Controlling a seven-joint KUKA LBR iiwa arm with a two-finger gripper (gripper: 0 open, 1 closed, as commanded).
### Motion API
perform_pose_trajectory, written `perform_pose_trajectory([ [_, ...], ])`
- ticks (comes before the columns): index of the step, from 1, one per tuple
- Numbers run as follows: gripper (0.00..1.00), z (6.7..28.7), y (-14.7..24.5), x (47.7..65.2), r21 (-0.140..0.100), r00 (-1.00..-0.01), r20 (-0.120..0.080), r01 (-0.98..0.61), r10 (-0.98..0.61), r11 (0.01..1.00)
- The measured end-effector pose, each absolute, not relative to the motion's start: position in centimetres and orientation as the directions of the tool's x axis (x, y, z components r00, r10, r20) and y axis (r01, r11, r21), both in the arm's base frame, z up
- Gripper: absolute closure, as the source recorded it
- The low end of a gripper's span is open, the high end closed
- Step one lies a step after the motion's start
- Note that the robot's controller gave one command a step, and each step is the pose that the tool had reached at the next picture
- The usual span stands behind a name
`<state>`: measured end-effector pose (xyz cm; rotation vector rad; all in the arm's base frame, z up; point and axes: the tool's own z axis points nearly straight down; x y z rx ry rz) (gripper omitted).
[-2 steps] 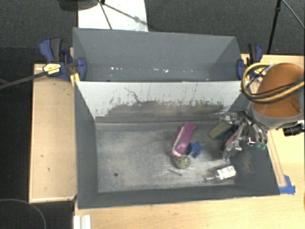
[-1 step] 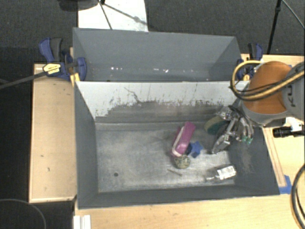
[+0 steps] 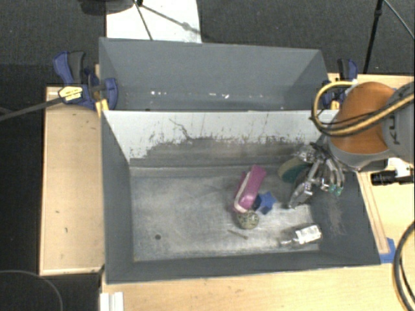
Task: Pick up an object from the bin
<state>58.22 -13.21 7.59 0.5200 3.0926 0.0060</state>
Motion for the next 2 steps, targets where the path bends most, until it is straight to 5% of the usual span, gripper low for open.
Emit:
perform_pose_trajectory([
  [1,1.00,7.6,-12.3,58.4,0.018,-0.946,0.000,0.325,0.325,0.946],
  [2,1.00,20.5,-12.3,58.7,0.002,-0.948,-0.012,0.319,0.319,0.948],
])
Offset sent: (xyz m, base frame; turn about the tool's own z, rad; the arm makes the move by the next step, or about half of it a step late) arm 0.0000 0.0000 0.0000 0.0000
